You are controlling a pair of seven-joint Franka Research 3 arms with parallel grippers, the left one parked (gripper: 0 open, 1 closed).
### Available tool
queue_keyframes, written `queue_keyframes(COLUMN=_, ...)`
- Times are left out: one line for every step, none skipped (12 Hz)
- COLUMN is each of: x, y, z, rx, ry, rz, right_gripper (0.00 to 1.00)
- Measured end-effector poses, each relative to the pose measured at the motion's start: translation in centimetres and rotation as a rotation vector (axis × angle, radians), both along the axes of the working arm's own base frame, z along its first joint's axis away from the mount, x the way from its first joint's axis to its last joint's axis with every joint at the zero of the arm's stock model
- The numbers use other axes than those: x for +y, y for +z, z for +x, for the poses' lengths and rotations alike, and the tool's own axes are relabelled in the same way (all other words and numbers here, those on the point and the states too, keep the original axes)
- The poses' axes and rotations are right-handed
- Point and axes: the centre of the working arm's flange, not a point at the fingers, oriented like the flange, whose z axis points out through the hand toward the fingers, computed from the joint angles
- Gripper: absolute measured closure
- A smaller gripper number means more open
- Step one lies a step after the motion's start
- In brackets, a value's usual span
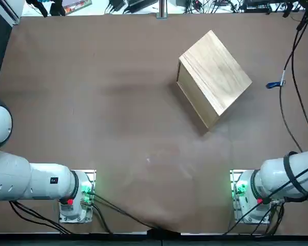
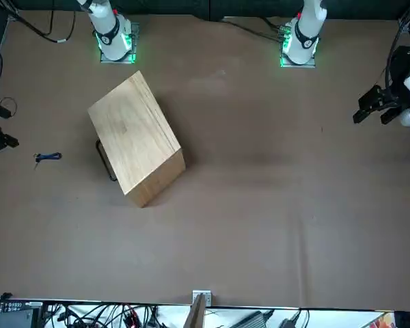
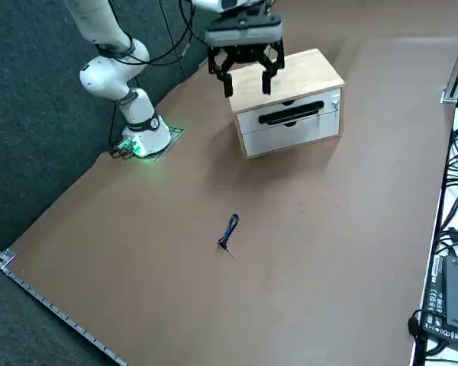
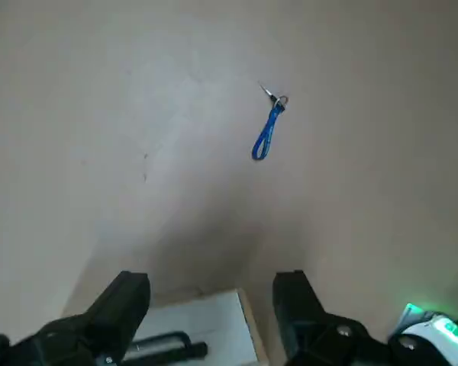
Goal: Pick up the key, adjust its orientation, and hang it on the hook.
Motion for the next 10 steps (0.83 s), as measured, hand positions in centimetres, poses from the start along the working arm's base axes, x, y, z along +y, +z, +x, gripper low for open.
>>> queue_keyframes(x=-0.7, y=-0.4, z=0.1, rx=-0.003, ry=-0.041, rz=-0.003, right_gripper=0.01)
queue_keyframes(x=-1.3, y=-0.7, z=0.3, rx=-0.009, ry=-0.081, rz=-0.007, right_gripper=0.01)
queue_keyframes(x=-1.8, y=-0.9, z=0.4, rx=-0.013, ry=-0.114, rz=-0.01, right_gripper=0.01)
queue_keyframes(x=-2.1, y=-1.1, z=0.4, rx=-0.014, ry=-0.138, rz=-0.012, right_gripper=0.01)
queue_keyframes(x=-2.4, y=-1.3, z=0.4, rx=-0.017, ry=-0.155, rz=-0.013, right_gripper=0.01)
queue_keyframes(x=-2.9, y=-1.5, z=0.4, rx=-0.02, ry=-0.168, rz=-0.014, right_gripper=0.01)
queue_keyframes(x=-3.4, y=-1.8, z=0.3, rx=-0.019, ry=-0.179, rz=-0.014, right_gripper=0.01)
queue_keyframes(x=-4.0, y=-2.2, z=0.1, rx=-0.011, ry=-0.189, rz=-0.013, right_gripper=0.01)
queue_keyframes(x=-4.5, y=-2.8, z=-0.1, rx=-0.004, ry=-0.201, rz=-0.01, right_gripper=0.01)
queue_keyframes(x=-5.2, y=-3.3, z=-0.3, rx=0.005, ry=-0.216, rz=-0.003, right_gripper=0.01)
